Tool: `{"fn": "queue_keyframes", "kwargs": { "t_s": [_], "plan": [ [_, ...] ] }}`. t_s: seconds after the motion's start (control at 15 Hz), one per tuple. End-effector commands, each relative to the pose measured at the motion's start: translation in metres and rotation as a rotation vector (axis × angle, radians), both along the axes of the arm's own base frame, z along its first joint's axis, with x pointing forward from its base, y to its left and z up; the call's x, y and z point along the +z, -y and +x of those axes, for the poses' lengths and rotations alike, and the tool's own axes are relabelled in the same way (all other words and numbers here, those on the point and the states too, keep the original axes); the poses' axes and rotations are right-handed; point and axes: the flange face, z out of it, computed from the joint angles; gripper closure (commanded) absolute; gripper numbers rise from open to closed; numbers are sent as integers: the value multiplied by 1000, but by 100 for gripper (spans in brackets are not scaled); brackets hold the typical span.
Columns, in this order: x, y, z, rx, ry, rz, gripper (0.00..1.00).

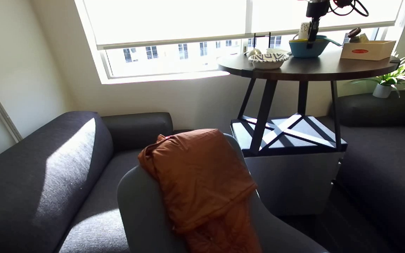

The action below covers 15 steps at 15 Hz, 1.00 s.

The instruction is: Move the blue bowl to the left

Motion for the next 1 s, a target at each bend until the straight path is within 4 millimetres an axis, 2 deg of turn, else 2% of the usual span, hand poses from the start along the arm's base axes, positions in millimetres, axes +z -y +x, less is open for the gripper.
{"fn": "queue_keyframes", "kwargs": {
  "t_s": [0.0,0.27,0.4,0.53,0.73,0.93],
  "plan": [
    [-3,-10,-5,86,-50,21,97],
    [5,-15,-25,197,-91,61,97],
    [18,-19,-42,253,-89,98,97],
    [26,-23,-64,301,-131,138,97],
    [26,-30,-98,343,-244,196,97],
    [34,-40,-122,371,-292,237,97]
  ]
}}
